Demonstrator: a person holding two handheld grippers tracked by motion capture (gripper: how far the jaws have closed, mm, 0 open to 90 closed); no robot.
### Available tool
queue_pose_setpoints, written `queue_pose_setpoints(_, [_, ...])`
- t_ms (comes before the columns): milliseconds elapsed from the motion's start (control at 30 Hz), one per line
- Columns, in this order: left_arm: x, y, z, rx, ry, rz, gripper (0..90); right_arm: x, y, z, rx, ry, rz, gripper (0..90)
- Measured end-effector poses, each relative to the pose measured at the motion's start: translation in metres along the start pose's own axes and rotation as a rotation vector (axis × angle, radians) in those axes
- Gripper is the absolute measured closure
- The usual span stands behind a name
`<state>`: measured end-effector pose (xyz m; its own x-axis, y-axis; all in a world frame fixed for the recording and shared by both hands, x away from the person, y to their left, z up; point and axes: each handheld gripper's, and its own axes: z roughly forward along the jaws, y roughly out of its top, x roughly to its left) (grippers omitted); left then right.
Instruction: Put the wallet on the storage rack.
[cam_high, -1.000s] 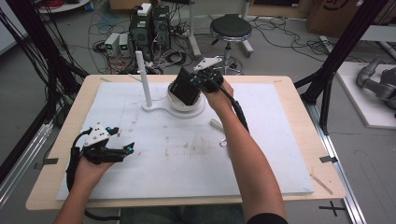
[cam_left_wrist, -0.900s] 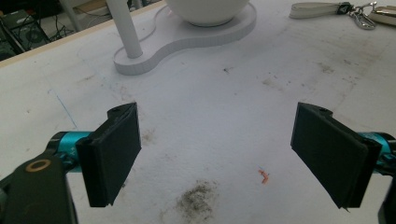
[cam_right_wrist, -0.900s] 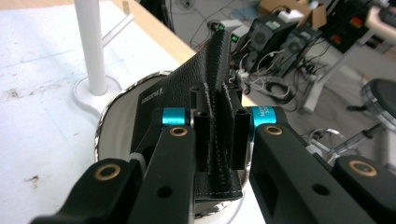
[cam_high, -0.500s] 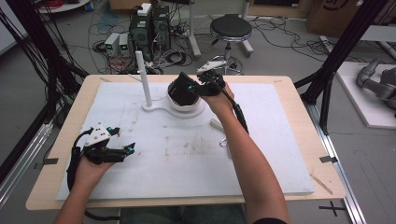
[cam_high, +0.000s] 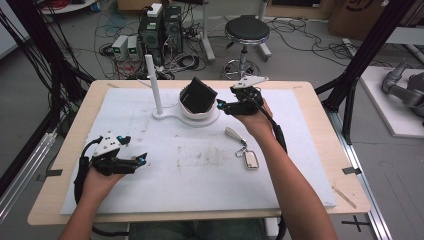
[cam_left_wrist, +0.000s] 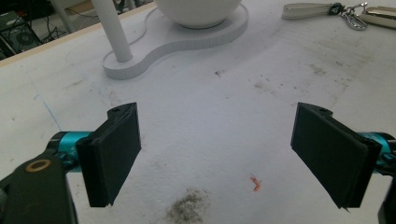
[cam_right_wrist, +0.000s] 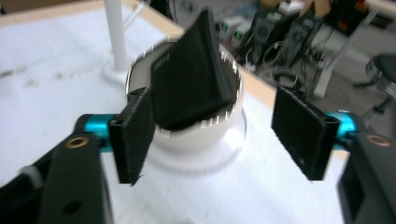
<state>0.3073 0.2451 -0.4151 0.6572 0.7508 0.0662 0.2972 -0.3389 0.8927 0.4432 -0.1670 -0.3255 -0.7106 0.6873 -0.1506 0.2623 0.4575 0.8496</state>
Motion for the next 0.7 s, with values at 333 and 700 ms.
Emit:
queue_pose_setpoints(333, [0.001, 0.003, 0.007, -0.026, -0.016, -0.011, 15.9, -0.001, -0.045, -0.041, -0.060, 0.001, 0.058, 29.3])
queue_pose_setpoints(700, [0.002, 0.006, 0.012, -0.047, -0.027, -0.010, 15.9, 0.000, -0.092, -0.074, -0.086, -0.038, 0.121, 24.6])
